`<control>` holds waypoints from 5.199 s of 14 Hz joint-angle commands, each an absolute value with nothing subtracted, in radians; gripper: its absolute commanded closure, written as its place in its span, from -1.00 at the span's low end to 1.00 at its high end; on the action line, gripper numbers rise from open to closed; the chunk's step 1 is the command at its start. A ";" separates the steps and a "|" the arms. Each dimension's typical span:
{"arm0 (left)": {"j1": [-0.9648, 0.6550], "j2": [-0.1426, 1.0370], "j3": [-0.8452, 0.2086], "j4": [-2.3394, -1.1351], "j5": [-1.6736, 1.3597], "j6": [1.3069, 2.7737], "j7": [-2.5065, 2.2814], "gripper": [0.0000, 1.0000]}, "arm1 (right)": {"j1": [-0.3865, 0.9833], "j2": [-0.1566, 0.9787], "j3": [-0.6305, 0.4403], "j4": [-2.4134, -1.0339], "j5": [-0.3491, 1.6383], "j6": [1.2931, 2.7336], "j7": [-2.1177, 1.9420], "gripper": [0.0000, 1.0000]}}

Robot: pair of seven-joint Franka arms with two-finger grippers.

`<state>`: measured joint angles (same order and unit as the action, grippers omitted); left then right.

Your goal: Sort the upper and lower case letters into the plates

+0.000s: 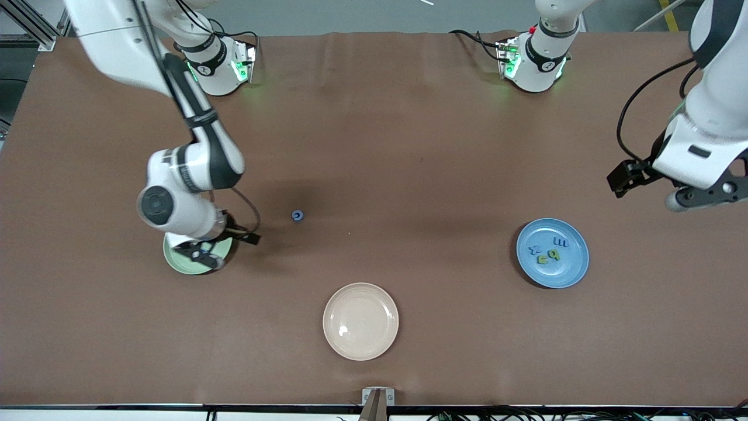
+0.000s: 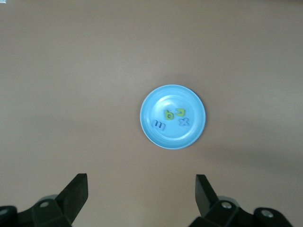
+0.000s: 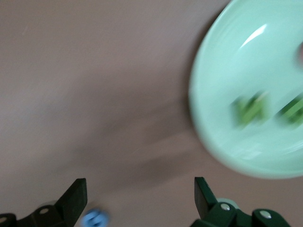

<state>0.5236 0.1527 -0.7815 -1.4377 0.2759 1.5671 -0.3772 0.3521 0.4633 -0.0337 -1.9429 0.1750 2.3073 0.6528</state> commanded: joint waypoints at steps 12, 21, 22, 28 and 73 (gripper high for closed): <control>0.063 -0.068 -0.158 -1.575 0.061 1.532 -0.161 -1.00 | 0.575 0.492 -0.049 -2.126 0.192 2.623 0.905 -0.66; 0.069 -0.071 -0.156 -1.574 0.035 1.528 -0.163 -1.00 | 0.568 0.494 -0.051 -2.122 0.190 2.609 0.903 0.96; 0.075 -0.072 -0.156 -1.574 0.035 1.525 -0.161 -1.00 | 0.561 0.492 -0.052 -2.120 0.192 2.605 0.899 1.00; 0.092 -0.077 -0.156 -1.574 0.035 1.522 -0.150 -1.00 | 0.457 0.454 -0.167 -1.896 0.187 2.234 0.568 1.00; 0.094 -0.048 -0.179 -1.569 0.037 1.563 -0.179 -1.00 | 0.159 0.403 -0.282 -1.216 0.064 1.476 -0.069 -1.00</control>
<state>0.0829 -0.0378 -0.1694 -1.5686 0.0540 1.5699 -0.1688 0.1753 0.3978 -0.2957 -1.2438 0.0582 1.4980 -0.0667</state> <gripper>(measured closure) 0.000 0.000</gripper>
